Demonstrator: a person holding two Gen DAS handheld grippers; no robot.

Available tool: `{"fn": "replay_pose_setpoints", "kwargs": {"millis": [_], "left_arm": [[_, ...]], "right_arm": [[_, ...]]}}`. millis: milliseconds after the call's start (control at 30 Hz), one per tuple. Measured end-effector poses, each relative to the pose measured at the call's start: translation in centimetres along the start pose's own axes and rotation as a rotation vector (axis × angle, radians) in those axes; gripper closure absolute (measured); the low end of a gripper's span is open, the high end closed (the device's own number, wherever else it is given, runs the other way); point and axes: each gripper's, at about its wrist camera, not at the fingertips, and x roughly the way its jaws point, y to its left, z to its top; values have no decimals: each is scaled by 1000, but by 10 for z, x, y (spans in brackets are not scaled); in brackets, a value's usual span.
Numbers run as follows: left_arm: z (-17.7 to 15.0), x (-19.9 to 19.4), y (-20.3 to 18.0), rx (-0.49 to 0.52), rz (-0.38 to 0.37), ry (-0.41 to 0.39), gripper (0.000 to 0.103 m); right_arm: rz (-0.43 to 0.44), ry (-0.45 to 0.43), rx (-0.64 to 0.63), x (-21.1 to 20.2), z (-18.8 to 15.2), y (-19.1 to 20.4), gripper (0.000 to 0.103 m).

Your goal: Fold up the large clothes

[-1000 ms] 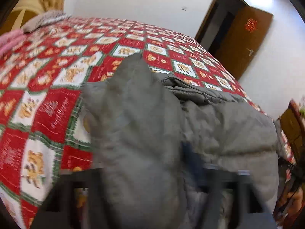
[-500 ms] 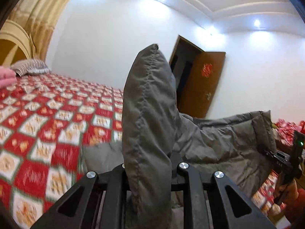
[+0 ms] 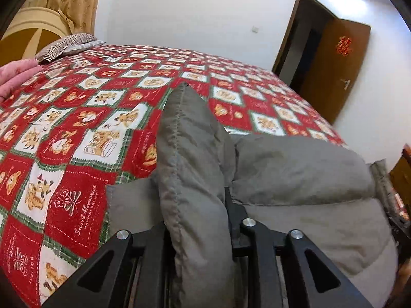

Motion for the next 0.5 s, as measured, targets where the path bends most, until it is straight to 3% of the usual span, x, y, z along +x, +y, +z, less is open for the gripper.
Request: {"fn": "replay_pose_setpoints", "kwargs": {"millis": [100,267,367,433,500], "left_arm": [[-3,11,4,-28,3,31,72],[-10,16,-6,-9,47,66,67],[-12,12,-13,13,93,64,59],[-12,10,-7,0,75,78,54],[-8,0,7,-47,6,133,54]], "right_arm": [[-44,37,-33,8,-3,7,81],[33,75,46,13,-10,-14,81],[26,71,40,10,-12,-10,79],[26,77,34,5,-11,-8,76],[49,113,27,-7,-5,-13,66]]}}
